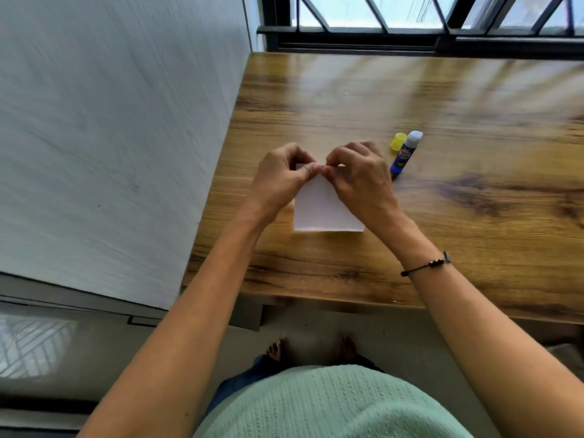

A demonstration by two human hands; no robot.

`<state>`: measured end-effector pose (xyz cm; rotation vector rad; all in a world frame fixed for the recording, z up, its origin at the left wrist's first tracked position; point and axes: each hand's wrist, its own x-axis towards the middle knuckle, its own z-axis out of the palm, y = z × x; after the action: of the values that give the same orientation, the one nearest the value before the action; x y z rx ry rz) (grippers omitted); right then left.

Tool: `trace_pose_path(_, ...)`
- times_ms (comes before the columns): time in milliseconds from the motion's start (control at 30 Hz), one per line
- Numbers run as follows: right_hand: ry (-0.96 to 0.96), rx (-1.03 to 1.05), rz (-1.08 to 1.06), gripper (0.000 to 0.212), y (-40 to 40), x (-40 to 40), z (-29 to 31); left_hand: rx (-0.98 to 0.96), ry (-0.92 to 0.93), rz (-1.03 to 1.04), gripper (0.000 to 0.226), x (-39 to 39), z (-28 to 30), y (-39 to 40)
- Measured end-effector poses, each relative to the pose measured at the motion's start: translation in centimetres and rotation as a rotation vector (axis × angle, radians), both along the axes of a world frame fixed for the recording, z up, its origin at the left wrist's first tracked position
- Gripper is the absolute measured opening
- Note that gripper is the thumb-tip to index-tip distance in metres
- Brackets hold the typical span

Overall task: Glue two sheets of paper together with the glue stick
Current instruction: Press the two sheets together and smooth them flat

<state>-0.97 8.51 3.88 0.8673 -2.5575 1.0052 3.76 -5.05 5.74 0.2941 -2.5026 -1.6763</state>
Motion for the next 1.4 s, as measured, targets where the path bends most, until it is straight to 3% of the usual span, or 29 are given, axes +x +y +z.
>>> trace_pose_path(67, -0.026, -0.083, -0.047, 0.011, -0.3, 0.0, 0.7, 0.193, 0.021, 0.08, 0.009, 0.1, -0.1, -0.2)
trace_pose_path(133, -0.057, -0.109, -0.068, 0.01, -0.4, 0.3, 1.0, 0.227, 0.026, 0.122, 0.014, 0.4, -0.4, 0.0)
trace_pose_path(267, -0.008, 0.022, -0.007, 0.013, -0.8, 0.6, 1.4, 0.037, 0.055, 0.166, 0.011, 0.5, -0.1, 0.6)
trace_pose_path(433, 0.017, 0.039, 0.036, 0.016, -1.2, 0.2, 2.6, -0.288, 0.163, 0.173, 0.016, 0.6, 1.3, 0.2)
trace_pose_path(533, 0.009, 0.042, 0.056, 0.014, -1.5, 0.1, 3.3, -0.34, 0.23, 0.199, 0.015, 0.5, 1.8, 0.4)
trace_pose_path(900, -0.207, -0.077, -0.059, 0.015, 2.1, 1.0, 0.3, -0.247, 0.316, 0.423, 0.018, 0.2, 2.9, -2.8)
trace_pose_path(1100, -0.571, -0.416, -0.006, 0.019, 1.3, 0.9, 0.6, -0.184, 0.244, 0.417, 0.016, 0.2, 2.1, -2.5)
trace_pose_path(1400, -0.605, -0.462, -0.056, 0.004, 0.2, 0.1, 0.4, 0.02, 0.175, 0.427, 0.022, 1.2, 0.9, -0.4)
